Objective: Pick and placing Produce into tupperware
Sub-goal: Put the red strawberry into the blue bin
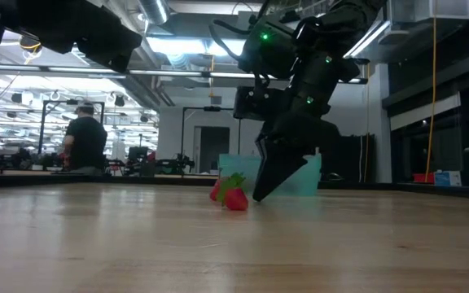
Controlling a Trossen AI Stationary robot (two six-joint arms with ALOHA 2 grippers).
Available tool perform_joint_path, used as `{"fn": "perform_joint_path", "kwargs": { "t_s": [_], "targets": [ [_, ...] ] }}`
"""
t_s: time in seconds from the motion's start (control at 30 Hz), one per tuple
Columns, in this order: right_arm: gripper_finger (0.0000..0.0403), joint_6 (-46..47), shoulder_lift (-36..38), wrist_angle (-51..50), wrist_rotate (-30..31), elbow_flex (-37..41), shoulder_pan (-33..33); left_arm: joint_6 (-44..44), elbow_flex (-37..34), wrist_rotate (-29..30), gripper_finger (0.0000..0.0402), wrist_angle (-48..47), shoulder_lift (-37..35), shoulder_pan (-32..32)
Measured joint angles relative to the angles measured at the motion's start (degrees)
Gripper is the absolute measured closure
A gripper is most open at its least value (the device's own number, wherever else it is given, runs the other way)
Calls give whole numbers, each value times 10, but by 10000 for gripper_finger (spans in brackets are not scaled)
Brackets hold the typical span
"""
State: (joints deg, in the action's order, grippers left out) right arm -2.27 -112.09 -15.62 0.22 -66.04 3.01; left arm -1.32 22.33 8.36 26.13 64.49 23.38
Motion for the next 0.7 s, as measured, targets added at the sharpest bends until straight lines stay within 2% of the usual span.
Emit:
{"fn": "perform_joint_path", "kwargs": {
  "t_s": [0.23,0.7],
  "targets": [
    [340,4,0,6,1,0,0,0,0,0,264,0,0,0],
    [145,18,0,20,1,0,0,0,0,0,264,-7,0,0]
  ]
}}
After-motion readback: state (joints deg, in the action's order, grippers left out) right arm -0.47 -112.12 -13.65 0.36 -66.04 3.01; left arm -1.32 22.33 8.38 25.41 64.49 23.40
